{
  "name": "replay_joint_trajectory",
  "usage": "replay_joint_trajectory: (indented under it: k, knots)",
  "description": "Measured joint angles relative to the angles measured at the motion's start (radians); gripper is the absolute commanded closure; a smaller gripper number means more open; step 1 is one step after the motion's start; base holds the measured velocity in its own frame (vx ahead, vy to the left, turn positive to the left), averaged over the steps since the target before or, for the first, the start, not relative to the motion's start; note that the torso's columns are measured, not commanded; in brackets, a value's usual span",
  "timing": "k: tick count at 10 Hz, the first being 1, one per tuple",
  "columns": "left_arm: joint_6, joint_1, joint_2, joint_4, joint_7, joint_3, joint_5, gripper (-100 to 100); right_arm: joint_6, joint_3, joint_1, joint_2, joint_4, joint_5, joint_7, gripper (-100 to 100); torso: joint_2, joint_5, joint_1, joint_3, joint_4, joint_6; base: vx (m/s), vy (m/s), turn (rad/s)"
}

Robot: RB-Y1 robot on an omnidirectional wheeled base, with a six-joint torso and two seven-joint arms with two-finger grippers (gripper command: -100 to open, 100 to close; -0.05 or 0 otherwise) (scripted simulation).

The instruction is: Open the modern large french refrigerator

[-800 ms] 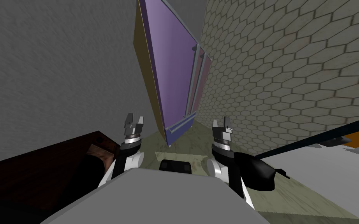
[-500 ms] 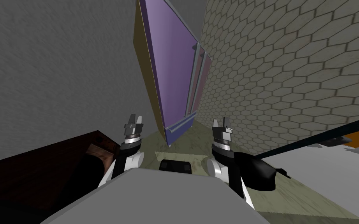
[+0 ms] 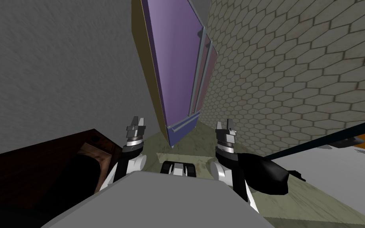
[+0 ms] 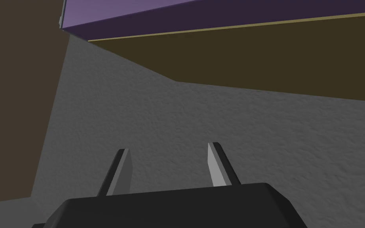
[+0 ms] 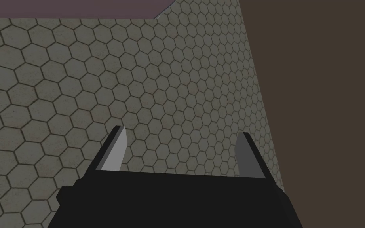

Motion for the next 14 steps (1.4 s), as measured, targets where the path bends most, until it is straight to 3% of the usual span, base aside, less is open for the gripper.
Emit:
replay_joint_trajectory:
  k: [1, 2, 4, 8, 14]
  knots:
    - [0.000, 0.000, 0.000, 0.000, 0.000, 0.000, 0.000, 0, 0.000, 0.000, 0.000, 0.000, 0.000, 0.000, 0.000, 0, 0.074, 0.000, 0.000, -0.148, 0.074, 0.000, 0.000, 0.000, 0.000]
    - [0.000, 0.000, 0.000, 0.000, 0.000, 0.000, 0.000, -100, 0.000, 0.000, 0.000, 0.000, 0.000, 0.000, 0.000, 0, 0.148, 0.000, 0.000, -0.295, 0.148, 0.000, 0.019, -0.016, -0.013]
    - [-0.004, -0.006, 0.047, 0.014, 0.004, 0.002, 0.005, -100, 0.000, 0.000, 0.000, 0.000, 0.000, 0.000, 0.000, 0, 0.189, 0.000, -0.001, -0.384, 0.190, 0.000, 0.032, -0.035, -0.022]
    - [-0.019, -0.036, 0.138, 0.074, 0.022, 0.014, 0.026, -100, 0.000, 0.000, 0.000, 0.000, 0.000, 0.000, 0.000, 0, 0.193, 0.000, -0.002, -0.390, 0.194, 0.000, 0.058, -0.076, -0.037]
    - [-0.077, -0.107, 0.197, 0.233, 0.068, 0.040, 0.080, -100, 0.000, 0.000, 0.000, 0.000, 0.000, 0.000, 0.000, 0, 0.193, 0.000, -0.001, -0.390, 0.194, 0.000, 0.107, -0.107, -0.053]
